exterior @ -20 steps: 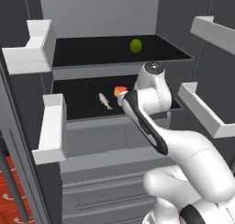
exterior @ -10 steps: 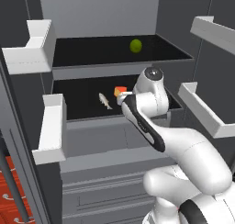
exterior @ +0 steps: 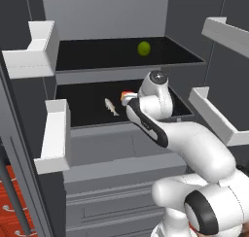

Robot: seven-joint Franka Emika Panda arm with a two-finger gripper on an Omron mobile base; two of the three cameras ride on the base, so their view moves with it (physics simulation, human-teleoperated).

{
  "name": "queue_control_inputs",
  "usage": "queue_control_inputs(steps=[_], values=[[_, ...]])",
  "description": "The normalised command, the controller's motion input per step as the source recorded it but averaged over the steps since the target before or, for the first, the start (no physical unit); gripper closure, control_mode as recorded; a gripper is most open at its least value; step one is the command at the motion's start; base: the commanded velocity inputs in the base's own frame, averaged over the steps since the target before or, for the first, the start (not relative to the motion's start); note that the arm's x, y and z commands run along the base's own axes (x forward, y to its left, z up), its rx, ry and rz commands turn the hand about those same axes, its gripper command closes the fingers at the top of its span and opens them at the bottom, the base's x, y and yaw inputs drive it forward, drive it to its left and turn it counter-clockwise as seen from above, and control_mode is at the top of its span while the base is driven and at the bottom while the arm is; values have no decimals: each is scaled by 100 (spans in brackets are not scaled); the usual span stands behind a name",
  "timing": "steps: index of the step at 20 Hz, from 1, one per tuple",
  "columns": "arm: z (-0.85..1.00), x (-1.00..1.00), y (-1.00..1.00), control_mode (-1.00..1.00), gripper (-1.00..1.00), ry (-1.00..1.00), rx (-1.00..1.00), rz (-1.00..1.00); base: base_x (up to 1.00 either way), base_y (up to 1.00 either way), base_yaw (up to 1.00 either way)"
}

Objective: Take the cheese, fish, and lime from the fridge and place them on the plate on the dining counter to create an appetizer plate.

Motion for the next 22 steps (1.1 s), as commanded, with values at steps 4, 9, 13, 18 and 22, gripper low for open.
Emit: queue_control_inputs(steps=[4,9,13,18,22], values=[[-20,31,0,-100,-100,-7,0,-2,0,0,0],[-23,30,0,-100,-100,-2,0,-1,0,0,0],[-15,30,0,-100,-100,0,0,-2,0,0,0],[0,37,0,-100,-100,0,0,-2,0,0,0],[0,38,0,-100,-100,-4,0,-2,0,0,0]])
